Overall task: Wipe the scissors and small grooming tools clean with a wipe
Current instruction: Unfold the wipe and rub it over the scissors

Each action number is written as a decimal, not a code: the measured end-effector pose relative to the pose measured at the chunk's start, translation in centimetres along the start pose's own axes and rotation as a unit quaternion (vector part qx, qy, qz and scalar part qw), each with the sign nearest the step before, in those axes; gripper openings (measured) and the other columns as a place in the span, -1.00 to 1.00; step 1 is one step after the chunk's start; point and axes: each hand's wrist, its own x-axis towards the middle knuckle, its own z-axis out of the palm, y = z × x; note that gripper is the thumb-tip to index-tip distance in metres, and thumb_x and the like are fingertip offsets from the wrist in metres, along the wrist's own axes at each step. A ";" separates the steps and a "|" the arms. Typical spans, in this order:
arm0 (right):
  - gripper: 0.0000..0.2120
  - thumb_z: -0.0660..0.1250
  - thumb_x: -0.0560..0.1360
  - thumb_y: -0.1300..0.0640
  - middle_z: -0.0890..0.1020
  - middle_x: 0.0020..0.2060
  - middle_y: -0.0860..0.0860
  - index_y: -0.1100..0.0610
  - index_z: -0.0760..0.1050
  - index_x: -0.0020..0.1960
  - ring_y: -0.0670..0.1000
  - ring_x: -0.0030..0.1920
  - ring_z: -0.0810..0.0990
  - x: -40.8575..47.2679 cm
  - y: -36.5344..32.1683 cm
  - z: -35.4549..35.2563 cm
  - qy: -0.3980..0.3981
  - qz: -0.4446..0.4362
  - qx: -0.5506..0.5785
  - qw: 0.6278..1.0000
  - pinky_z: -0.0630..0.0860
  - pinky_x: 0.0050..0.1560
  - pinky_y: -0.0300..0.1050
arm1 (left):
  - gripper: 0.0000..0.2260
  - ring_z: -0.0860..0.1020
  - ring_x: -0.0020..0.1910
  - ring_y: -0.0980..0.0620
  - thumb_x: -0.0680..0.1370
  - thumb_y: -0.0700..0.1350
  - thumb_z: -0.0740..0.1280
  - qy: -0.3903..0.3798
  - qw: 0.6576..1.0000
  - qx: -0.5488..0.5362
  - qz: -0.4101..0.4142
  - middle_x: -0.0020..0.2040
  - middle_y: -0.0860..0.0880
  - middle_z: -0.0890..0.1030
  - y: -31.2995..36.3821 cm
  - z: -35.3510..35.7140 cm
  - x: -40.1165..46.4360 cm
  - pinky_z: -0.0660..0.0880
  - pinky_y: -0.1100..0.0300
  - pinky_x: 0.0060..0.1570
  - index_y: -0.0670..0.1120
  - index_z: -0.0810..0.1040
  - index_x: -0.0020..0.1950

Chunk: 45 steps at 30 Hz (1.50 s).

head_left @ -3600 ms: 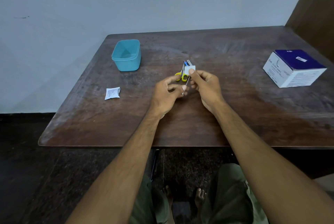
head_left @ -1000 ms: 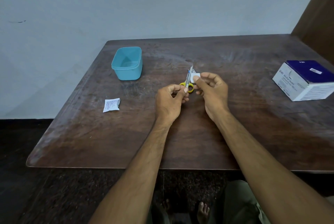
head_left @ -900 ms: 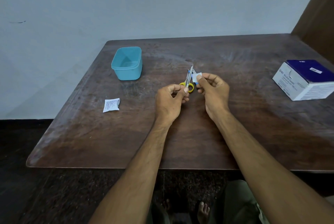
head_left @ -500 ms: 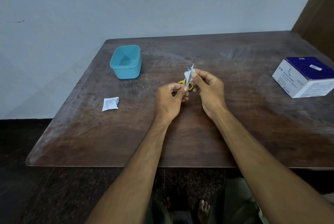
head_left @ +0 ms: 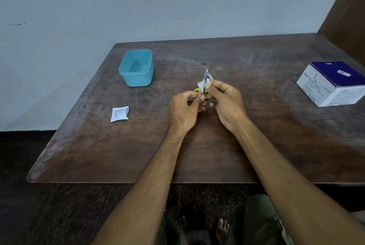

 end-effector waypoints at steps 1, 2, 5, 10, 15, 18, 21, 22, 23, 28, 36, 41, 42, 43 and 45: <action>-0.93 0.38 0.52 0.22 0.64 -0.26 0.04 0.14 0.62 -0.01 -0.08 -0.32 0.50 -0.1 -0.1 0.0 0.006 0.000 -0.017 1.000 0.36 -0.38 -0.26 | -0.92 0.58 -0.42 0.17 0.54 -0.26 0.37 -0.002 1.000 0.003 0.002 -0.31 -0.07 0.63 0.0 0.0 0.0 0.55 0.32 -0.32 -0.18 0.64 -0.13; -0.93 0.39 0.52 0.22 0.65 -0.27 0.02 0.13 0.62 -0.02 -0.11 -0.33 0.50 -0.1 -0.2 0.0 0.014 0.000 -0.026 1.000 0.36 -0.39 -0.27 | -0.92 0.58 -0.42 0.18 0.54 -0.26 0.37 -0.004 1.000 0.005 0.004 -0.31 -0.06 0.63 0.0 0.0 -0.1 0.55 0.32 -0.33 -0.16 0.63 -0.14; -0.96 0.39 0.51 0.24 0.61 -0.32 0.01 0.15 0.62 -0.06 -0.15 -0.40 0.46 0.4 -0.9 0.2 0.037 -0.003 0.001 0.999 0.33 -0.40 -0.26 | -0.91 0.57 -0.43 0.16 0.54 -0.27 0.37 -0.016 1.000 0.004 0.003 -0.32 -0.06 0.62 0.0 0.2 0.0 0.55 0.31 -0.33 -0.16 0.63 -0.16; -0.96 0.40 0.51 0.19 0.58 -0.32 0.06 0.12 0.64 -0.07 -0.12 -0.39 0.47 0.2 -0.5 0.3 0.031 -0.007 -0.013 0.999 0.34 -0.41 -0.27 | -0.87 0.58 -0.41 0.16 0.54 -0.25 0.36 -0.006 1.000 0.005 0.012 -0.31 -0.05 0.63 -0.3 0.0 0.1 0.54 0.31 -0.32 -0.11 0.63 -0.17; -0.93 0.41 0.50 0.20 0.68 -0.31 -0.05 0.06 0.64 -0.10 -0.16 -0.36 0.55 -0.4 -0.3 -0.4 0.038 -0.022 -0.039 0.998 0.41 -0.40 -0.29 | -0.86 0.59 -0.38 0.16 0.56 -0.25 0.33 -0.008 1.000 0.001 0.020 -0.30 -0.03 0.64 -0.4 0.0 0.1 0.54 0.31 -0.29 -0.10 0.63 -0.15; -0.90 0.38 0.53 0.24 0.64 -0.37 -0.04 0.07 0.62 -0.09 -0.14 -0.36 0.55 0.1 -0.9 -0.8 0.071 -0.036 0.000 0.997 0.43 -0.39 -0.29 | -0.87 0.59 -0.38 0.17 0.56 -0.27 0.32 -0.009 1.000 -0.018 0.016 -0.31 -0.03 0.64 -0.4 0.0 0.0 0.55 0.31 -0.28 -0.12 0.63 -0.12; -0.93 0.37 0.53 0.25 0.65 -0.35 -0.01 0.11 0.62 -0.06 -0.12 -0.36 0.56 0.5 -1.0 -0.5 0.060 -0.041 -0.001 0.997 0.45 -0.39 -0.29 | -0.88 0.58 -0.38 0.17 0.57 -0.28 0.31 -0.013 1.000 -0.021 0.020 -0.30 -0.04 0.63 -0.3 -0.1 0.0 0.55 0.32 -0.28 -0.14 0.63 -0.10; -0.95 0.38 0.53 0.23 0.66 -0.31 0.02 0.14 0.61 -0.03 -0.13 -0.37 0.56 0.6 -0.9 -0.4 0.057 -0.046 -0.022 0.997 0.45 -0.40 -0.30 | -0.88 0.57 -0.38 0.18 0.57 -0.28 0.31 -0.014 0.999 -0.021 0.021 -0.30 -0.04 0.63 -0.2 -0.1 -0.1 0.55 0.32 -0.29 -0.15 0.63 -0.09; -0.93 0.39 0.53 0.22 0.67 -0.28 0.06 0.17 0.61 0.00 -0.13 -0.37 0.56 0.7 -0.8 -0.3 0.058 -0.051 -0.041 0.996 0.46 -0.40 -0.30 | -0.88 0.57 -0.39 0.18 0.57 -0.28 0.31 -0.016 0.999 -0.022 0.023 -0.30 -0.04 0.63 -0.2 -0.1 -0.1 0.55 0.33 -0.29 -0.16 0.63 -0.09; -0.91 0.38 0.54 0.18 0.68 -0.23 0.09 0.17 0.63 0.00 -0.14 -0.37 0.56 0.9 -0.5 -0.1 0.064 -0.058 -0.089 0.992 0.46 -0.40 -0.30 | -0.90 0.56 -0.39 0.17 0.56 -0.29 0.31 -0.017 0.999 -0.017 0.022 -0.29 -0.08 0.62 -0.2 -0.1 0.0 0.54 0.32 -0.29 -0.23 0.63 -0.06; -0.84 0.34 0.55 0.22 0.61 -0.35 0.06 0.13 0.61 -0.19 -0.13 -0.41 0.54 1.5 -2.1 0.3 0.055 -0.055 -0.088 0.993 0.44 -0.46 -0.32 | -0.91 0.56 -0.40 0.17 0.56 -0.29 0.33 -0.020 0.999 -0.019 0.017 -0.30 -0.07 0.62 -0.4 -0.1 0.1 0.51 0.34 -0.31 -0.23 0.63 -0.08; -0.84 0.35 0.55 0.20 0.64 -0.38 -0.06 0.06 0.63 -0.18 -0.15 -0.38 0.55 0.1 -1.1 -0.2 0.011 -0.039 -0.110 0.993 0.44 -0.41 -0.34 | -0.90 0.56 -0.41 0.17 0.55 -0.29 0.34 -0.014 0.999 -0.028 0.026 -0.32 -0.06 0.61 -0.3 -0.1 0.0 0.50 0.34 -0.34 -0.18 0.62 -0.12; -0.84 0.35 0.55 0.20 0.65 -0.39 -0.08 0.06 0.63 -0.18 -0.16 -0.38 0.55 0.2 -1.3 -0.3 0.015 -0.039 -0.110 0.993 0.45 -0.41 -0.34 | -0.90 0.56 -0.41 0.17 0.55 -0.29 0.33 -0.017 0.999 -0.028 0.025 -0.32 -0.06 0.61 -0.3 -0.1 0.0 0.51 0.34 -0.34 -0.19 0.62 -0.12; -0.84 0.35 0.55 0.20 0.65 -0.40 -0.08 0.06 0.63 -0.18 -0.17 -0.38 0.56 0.3 -1.5 -0.3 0.020 -0.039 -0.106 0.993 0.45 -0.41 -0.34 | -0.91 0.57 -0.40 0.17 0.55 -0.29 0.33 -0.020 0.999 -0.029 0.023 -0.32 -0.06 0.61 -0.3 -0.1 0.0 0.51 0.34 -0.33 -0.20 0.62 -0.11; -0.85 0.35 0.55 0.20 0.65 -0.38 -0.06 0.07 0.63 -0.17 -0.16 -0.39 0.56 0.8 -2.0 -0.2 0.031 -0.040 -0.088 0.995 0.45 -0.41 -0.32 | -0.91 0.57 -0.40 0.17 0.56 -0.30 0.32 -0.025 0.999 -0.033 0.020 -0.32 -0.06 0.62 -0.3 0.0 -0.1 0.52 0.34 -0.32 -0.21 0.63 -0.09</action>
